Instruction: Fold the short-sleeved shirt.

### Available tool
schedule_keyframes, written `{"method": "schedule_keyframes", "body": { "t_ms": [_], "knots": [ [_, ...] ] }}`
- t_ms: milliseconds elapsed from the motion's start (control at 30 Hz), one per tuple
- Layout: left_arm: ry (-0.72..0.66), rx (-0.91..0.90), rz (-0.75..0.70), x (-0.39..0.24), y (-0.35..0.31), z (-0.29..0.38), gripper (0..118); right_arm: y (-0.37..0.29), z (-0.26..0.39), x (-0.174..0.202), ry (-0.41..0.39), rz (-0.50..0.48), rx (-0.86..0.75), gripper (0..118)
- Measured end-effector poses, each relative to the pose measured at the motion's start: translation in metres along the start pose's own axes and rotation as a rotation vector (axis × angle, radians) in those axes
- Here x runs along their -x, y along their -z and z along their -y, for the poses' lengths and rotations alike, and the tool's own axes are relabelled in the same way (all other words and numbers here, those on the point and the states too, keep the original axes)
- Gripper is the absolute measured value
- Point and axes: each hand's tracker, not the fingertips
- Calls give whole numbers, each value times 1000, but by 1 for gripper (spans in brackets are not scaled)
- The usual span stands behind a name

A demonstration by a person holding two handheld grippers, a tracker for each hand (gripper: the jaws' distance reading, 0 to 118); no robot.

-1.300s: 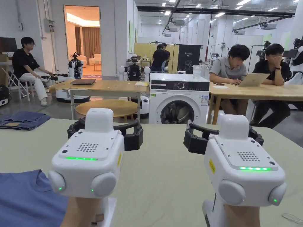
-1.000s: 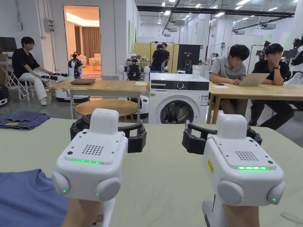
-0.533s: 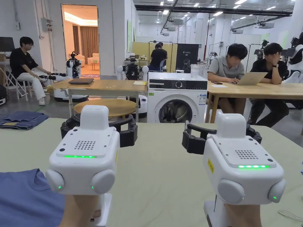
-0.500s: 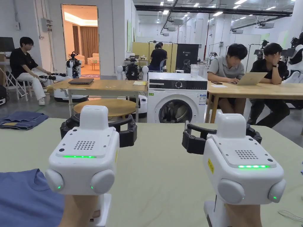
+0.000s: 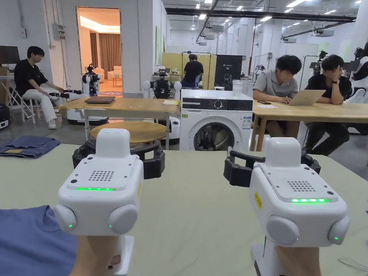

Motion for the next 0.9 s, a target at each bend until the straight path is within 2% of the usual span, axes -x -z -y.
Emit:
{"method": "schedule_keyframes", "body": {
  "t_ms": [900],
  "knots": [
    [1,30,18,-7,-3,8,114,-4,5,-2,-6,20,11,118]
  ]
}}
